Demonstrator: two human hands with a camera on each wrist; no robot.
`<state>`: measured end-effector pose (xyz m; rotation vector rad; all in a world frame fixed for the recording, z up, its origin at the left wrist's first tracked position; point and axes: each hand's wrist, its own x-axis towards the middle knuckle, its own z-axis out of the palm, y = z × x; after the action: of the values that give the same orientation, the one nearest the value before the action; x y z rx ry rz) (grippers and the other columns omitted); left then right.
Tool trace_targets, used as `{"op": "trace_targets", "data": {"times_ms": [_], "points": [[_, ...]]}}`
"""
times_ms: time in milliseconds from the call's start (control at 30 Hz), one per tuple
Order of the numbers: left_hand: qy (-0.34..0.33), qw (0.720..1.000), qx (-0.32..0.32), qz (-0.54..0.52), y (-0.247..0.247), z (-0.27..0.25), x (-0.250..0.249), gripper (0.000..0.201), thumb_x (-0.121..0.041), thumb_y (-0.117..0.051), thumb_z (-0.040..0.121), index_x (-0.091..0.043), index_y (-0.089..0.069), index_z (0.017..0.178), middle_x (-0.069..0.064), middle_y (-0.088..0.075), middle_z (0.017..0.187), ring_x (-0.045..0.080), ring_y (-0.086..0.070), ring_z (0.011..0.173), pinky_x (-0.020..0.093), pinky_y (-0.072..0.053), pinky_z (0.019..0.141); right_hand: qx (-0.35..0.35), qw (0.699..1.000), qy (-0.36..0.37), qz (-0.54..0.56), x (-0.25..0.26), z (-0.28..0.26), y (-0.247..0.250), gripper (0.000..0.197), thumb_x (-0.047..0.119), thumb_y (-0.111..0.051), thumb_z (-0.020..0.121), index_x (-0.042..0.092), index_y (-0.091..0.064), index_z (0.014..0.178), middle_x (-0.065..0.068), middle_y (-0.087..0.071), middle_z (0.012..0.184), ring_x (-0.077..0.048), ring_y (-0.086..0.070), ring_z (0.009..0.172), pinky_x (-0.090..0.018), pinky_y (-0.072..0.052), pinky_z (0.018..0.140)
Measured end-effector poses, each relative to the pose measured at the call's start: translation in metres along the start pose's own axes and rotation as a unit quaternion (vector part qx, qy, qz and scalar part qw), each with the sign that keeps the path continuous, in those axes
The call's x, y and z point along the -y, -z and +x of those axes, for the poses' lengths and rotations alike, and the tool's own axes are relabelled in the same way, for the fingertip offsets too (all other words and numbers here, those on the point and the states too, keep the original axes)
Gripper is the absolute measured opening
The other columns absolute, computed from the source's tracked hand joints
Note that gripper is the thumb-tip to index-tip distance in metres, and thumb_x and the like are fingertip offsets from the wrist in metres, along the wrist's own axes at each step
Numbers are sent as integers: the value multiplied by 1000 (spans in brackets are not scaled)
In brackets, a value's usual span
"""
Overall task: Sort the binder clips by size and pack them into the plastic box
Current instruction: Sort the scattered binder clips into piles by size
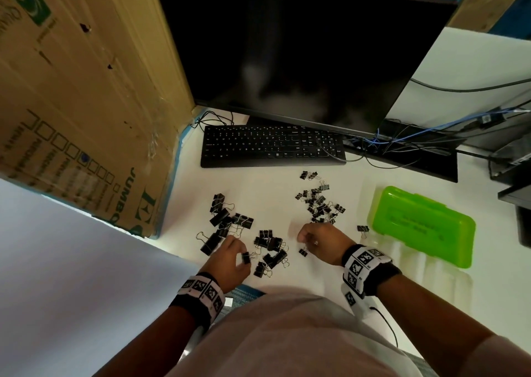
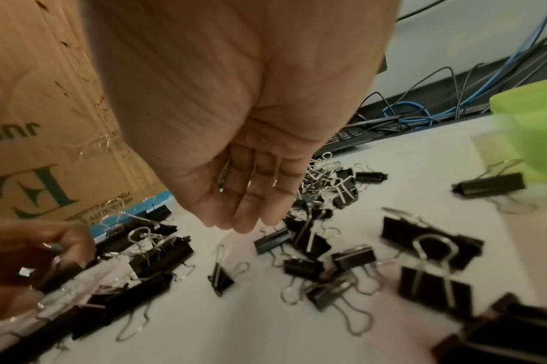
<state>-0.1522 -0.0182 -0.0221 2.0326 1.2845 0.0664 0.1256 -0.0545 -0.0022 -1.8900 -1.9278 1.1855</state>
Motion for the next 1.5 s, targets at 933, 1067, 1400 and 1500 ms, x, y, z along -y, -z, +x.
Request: {"op": "trace_targets", "data": {"times_ms": [933,1067,1400,1500], "points": [[-225,915,105,319,-43,62,-112,34,-37,-58,86,-20,-52,115,2,-52,119,23,-42,113,39,-37,97,-35,988,-105,-105,-54,-49,31,26,13,-57,86,23,-61,109,-2,-59,112,-22,-56,105,-34,-48,91],[-218,906,97,349,-44,63,-108,34,-40,-57,87,-21,-54,115,1,-50,121,23,-39,115,38,-34,96,-76,984,-101,-129,-50,-45,33,32,2,-50,83,22,-63,105,-3,-62,107,-25,-59,99,-37,-51,85],[-186,924,109,315,-35,66,-88,84,-48,-67,76,-23,-22,143,-3,-43,136,20,-35,127,34,-29,104,71,977,67,-190,-3,-39,4,32,22,-56,88,22,-56,120,-4,-54,120,-25,-56,106,-39,-50,87],[-159,933,113,304,-33,63,-80,81,-51,-62,79,-22,-22,143,-2,-39,141,20,-30,132,34,-25,110,85,969,70,-221,1,-28,-7,25,18,-48,93,13,-60,114,-10,-55,114,-30,-58,101,-41,-51,81]]}}
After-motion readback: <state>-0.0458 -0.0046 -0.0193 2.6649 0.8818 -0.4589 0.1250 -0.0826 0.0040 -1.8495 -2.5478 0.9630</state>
